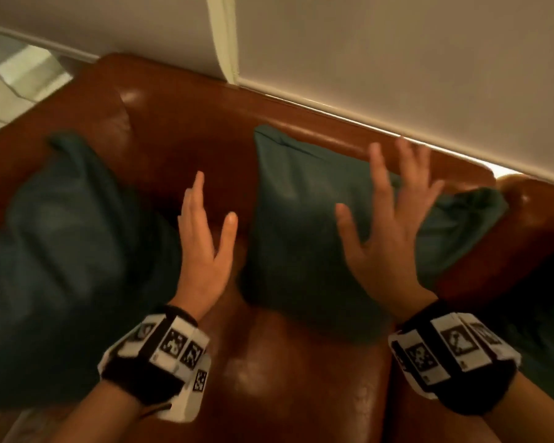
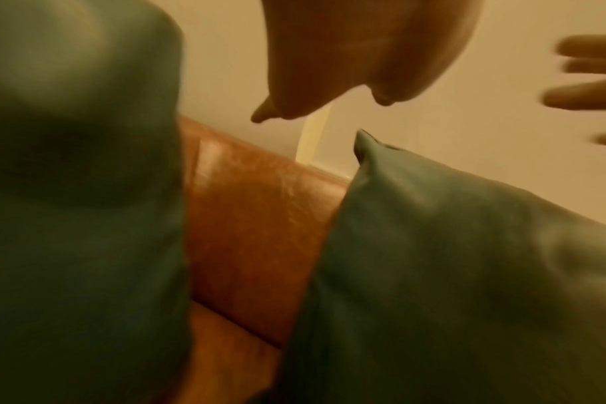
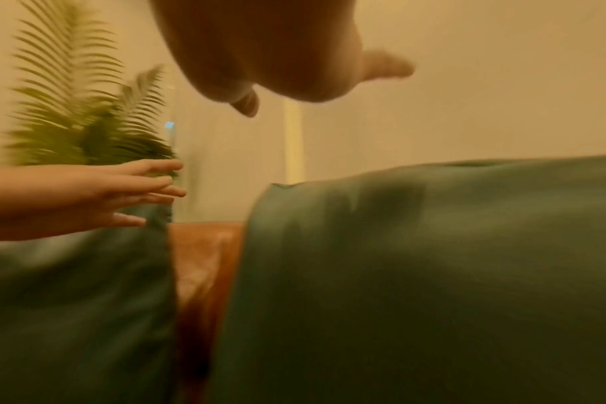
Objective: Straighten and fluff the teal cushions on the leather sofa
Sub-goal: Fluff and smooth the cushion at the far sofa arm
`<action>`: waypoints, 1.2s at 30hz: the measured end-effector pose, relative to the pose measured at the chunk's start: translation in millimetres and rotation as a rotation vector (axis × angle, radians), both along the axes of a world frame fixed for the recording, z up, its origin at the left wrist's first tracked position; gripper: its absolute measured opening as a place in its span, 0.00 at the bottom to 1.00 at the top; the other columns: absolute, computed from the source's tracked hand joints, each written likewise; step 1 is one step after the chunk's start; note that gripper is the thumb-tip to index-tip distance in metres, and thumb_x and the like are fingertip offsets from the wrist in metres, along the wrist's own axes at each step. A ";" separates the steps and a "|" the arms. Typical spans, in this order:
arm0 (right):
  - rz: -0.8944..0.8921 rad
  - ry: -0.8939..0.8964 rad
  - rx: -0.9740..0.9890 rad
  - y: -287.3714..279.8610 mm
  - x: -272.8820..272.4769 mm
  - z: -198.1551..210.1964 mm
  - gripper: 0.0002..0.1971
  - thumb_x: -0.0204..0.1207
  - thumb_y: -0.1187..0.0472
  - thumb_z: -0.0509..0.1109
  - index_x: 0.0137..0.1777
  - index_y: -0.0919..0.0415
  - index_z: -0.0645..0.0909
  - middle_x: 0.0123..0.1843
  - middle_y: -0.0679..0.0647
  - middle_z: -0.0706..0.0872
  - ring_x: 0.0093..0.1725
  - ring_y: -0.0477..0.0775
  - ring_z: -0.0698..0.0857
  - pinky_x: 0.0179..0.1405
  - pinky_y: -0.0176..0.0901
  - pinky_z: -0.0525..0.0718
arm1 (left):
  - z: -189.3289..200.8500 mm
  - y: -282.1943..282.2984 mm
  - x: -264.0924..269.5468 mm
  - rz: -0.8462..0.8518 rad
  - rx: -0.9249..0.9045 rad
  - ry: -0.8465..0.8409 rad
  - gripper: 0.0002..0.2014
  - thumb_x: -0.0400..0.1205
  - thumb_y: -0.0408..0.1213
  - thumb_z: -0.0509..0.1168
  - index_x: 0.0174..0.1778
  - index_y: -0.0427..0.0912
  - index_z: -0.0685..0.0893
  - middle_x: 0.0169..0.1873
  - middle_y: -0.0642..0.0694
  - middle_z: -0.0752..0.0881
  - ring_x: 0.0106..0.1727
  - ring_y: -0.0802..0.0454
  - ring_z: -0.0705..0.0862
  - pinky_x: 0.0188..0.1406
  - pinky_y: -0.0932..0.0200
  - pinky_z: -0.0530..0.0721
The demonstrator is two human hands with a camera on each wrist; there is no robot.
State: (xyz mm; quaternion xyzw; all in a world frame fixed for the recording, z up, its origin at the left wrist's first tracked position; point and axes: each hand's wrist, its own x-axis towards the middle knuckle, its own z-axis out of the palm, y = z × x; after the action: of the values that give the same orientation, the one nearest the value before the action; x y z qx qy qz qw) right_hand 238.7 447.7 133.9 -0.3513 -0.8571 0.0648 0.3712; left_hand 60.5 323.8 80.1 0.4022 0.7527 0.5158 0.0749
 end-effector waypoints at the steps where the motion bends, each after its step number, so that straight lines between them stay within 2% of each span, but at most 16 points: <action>1: 0.134 -0.018 -0.028 -11.3 -21.9 1.4 0.34 0.79 0.52 0.67 0.82 0.56 0.57 0.83 0.62 0.54 0.84 0.66 0.47 0.77 0.74 0.43 | 0.2 -23.3 -5.1 0.051 -0.048 0.088 0.31 0.85 0.45 0.56 0.81 0.57 0.47 0.82 0.53 0.55 0.84 0.54 0.49 0.82 0.42 0.46; 3: 0.367 -0.099 -0.116 -35.6 -67.9 -0.1 0.35 0.78 0.50 0.68 0.82 0.52 0.57 0.84 0.58 0.54 0.84 0.63 0.46 0.77 0.77 0.49 | 0.1 -71.3 -20.2 0.198 -0.183 0.283 0.31 0.84 0.46 0.57 0.82 0.51 0.53 0.82 0.48 0.58 0.84 0.50 0.48 0.80 0.36 0.40; 5: 0.566 -0.282 -0.164 -59.9 -115.9 -7.5 0.39 0.76 0.45 0.69 0.83 0.46 0.53 0.85 0.55 0.51 0.84 0.62 0.44 0.74 0.81 0.52 | -0.6 -118.3 -36.9 0.356 -0.399 0.455 0.31 0.82 0.50 0.57 0.81 0.48 0.58 0.80 0.41 0.62 0.84 0.44 0.51 0.75 0.27 0.39; 8: 0.771 -0.674 -0.082 -94.1 -180.8 -33.3 0.52 0.67 0.34 0.71 0.82 0.35 0.38 0.84 0.51 0.33 0.82 0.68 0.33 0.68 0.90 0.49 | -2.3 -173.2 -58.6 0.465 -0.745 0.532 0.34 0.79 0.61 0.54 0.80 0.53 0.61 0.81 0.39 0.62 0.83 0.38 0.50 0.67 0.15 0.39; 9: 0.815 -0.758 -0.039 -104.3 -199.2 -43.5 0.57 0.62 0.30 0.73 0.80 0.33 0.34 0.83 0.51 0.28 0.81 0.70 0.30 0.66 0.92 0.47 | -5.0 -186.4 -65.6 0.480 -0.822 0.541 0.35 0.77 0.65 0.54 0.80 0.56 0.62 0.81 0.39 0.60 0.83 0.37 0.48 0.65 0.14 0.39; 11: 0.875 -0.818 -0.016 -122.0 -228.8 -61.5 0.65 0.51 0.26 0.75 0.79 0.32 0.31 0.82 0.53 0.24 0.78 0.73 0.26 0.61 0.93 0.44 | -11.6 -206.4 -79.8 0.483 -0.902 0.586 0.37 0.75 0.70 0.54 0.80 0.61 0.60 0.82 0.42 0.59 0.83 0.35 0.47 0.64 0.12 0.39; 14: 0.875 -0.791 -0.066 -137.1 -259.4 -80.2 0.68 0.45 0.21 0.73 0.79 0.32 0.31 0.81 0.52 0.21 0.77 0.72 0.22 0.59 0.96 0.46 | -21.9 -221.7 -108.2 0.518 -0.919 0.663 0.38 0.75 0.73 0.53 0.80 0.65 0.56 0.83 0.46 0.57 0.83 0.35 0.48 0.64 0.11 0.40; 18: 0.881 -0.722 -0.112 -150.2 -291.9 -88.5 0.67 0.45 0.20 0.72 0.78 0.30 0.31 0.79 0.48 0.18 0.76 0.71 0.20 0.59 0.96 0.44 | -33.1 -236.2 -150.6 0.568 -0.876 0.721 0.38 0.75 0.76 0.50 0.80 0.66 0.56 0.83 0.46 0.55 0.83 0.34 0.48 0.64 0.11 0.41; 21: 0.869 -0.692 -0.104 -154.8 -307.4 -95.4 0.68 0.44 0.20 0.72 0.79 0.31 0.32 0.81 0.48 0.21 0.76 0.73 0.22 0.59 0.96 0.41 | -43.3 -240.3 -170.6 0.587 -0.820 0.759 0.38 0.74 0.76 0.51 0.80 0.66 0.58 0.82 0.45 0.57 0.82 0.33 0.51 0.64 0.10 0.43; 26: 0.838 -0.698 -0.088 -145.2 -317.7 -110.1 0.67 0.43 0.18 0.69 0.79 0.31 0.32 0.79 0.48 0.19 0.76 0.73 0.22 0.58 0.94 0.40 | -60.2 -225.4 -179.8 0.597 -0.799 0.718 0.37 0.74 0.76 0.51 0.79 0.67 0.58 0.82 0.45 0.58 0.82 0.31 0.51 0.64 0.10 0.44; 29: 0.842 -0.723 -0.093 -142.7 -323.9 -112.5 0.67 0.43 0.17 0.67 0.79 0.32 0.33 0.82 0.50 0.24 0.76 0.76 0.25 0.57 0.97 0.42 | -62.0 -220.9 -182.4 0.593 -0.821 0.677 0.37 0.75 0.75 0.50 0.80 0.67 0.57 0.82 0.44 0.58 0.82 0.31 0.50 0.64 0.10 0.43; 32: 0.852 -0.753 -0.085 -145.7 -321.0 -106.3 0.68 0.42 0.18 0.68 0.80 0.33 0.33 0.83 0.54 0.26 0.77 0.75 0.25 0.58 0.96 0.44 | -54.3 -220.9 -176.8 0.592 -0.844 0.650 0.36 0.76 0.75 0.47 0.80 0.65 0.56 0.83 0.44 0.57 0.82 0.31 0.50 0.65 0.11 0.44; 34: 0.911 -0.706 -0.128 -142.2 -313.5 -100.4 0.67 0.44 0.19 0.70 0.80 0.33 0.36 0.83 0.53 0.27 0.79 0.72 0.26 0.60 0.93 0.44 | -43.7 -221.1 -168.7 0.582 -0.832 0.648 0.34 0.78 0.73 0.46 0.80 0.65 0.56 0.83 0.45 0.57 0.83 0.32 0.50 0.65 0.12 0.45; 36: 0.949 -0.514 -0.217 -135.3 -299.2 -97.7 0.59 0.54 0.22 0.69 0.82 0.36 0.42 0.84 0.49 0.33 0.82 0.65 0.31 0.66 0.88 0.45 | -36.4 -224.4 -155.0 0.614 -0.746 0.678 0.29 0.83 0.66 0.48 0.80 0.64 0.60 0.82 0.44 0.58 0.83 0.34 0.51 0.66 0.12 0.45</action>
State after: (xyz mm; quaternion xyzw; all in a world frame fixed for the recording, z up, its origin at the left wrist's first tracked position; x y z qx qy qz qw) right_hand -60.5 312.4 36.1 0.0331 -0.9728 0.2254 0.0416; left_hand -94.5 99.5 43.6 0.2549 0.9472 0.0568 -0.1860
